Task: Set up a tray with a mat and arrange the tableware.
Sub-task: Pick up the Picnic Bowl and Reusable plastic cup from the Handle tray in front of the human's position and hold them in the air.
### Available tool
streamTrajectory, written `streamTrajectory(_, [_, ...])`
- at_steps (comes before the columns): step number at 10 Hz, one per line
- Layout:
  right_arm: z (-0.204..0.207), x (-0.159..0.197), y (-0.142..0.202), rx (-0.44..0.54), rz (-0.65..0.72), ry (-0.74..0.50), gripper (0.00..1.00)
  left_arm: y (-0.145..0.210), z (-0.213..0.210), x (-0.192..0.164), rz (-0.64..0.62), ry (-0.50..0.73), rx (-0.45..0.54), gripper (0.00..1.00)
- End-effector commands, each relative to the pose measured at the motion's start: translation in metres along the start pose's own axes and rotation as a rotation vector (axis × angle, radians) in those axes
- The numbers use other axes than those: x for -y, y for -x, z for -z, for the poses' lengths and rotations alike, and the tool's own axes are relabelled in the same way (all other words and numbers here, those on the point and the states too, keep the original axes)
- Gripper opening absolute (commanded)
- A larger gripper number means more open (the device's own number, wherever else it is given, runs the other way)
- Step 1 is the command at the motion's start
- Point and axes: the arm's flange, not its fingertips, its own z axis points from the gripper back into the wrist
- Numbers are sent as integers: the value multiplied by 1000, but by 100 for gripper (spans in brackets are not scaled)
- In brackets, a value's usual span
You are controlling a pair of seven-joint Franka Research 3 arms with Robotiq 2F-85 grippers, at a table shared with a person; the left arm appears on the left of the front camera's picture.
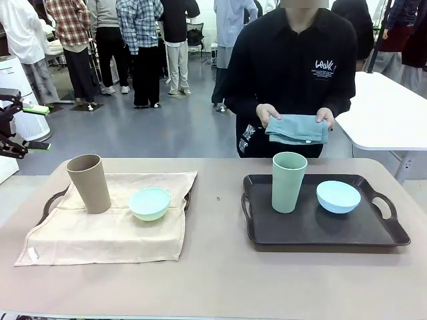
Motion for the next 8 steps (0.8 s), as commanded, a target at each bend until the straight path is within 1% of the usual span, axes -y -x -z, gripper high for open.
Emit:
streamTrajectory(1, [0,-1,3,-2,15,-2,100,2,-1,-1,3,0,-3,100])
streamTrajectory(8, [0,-1,3,-2,15,-2,100,2,-1,-1,3,0,-3,100])
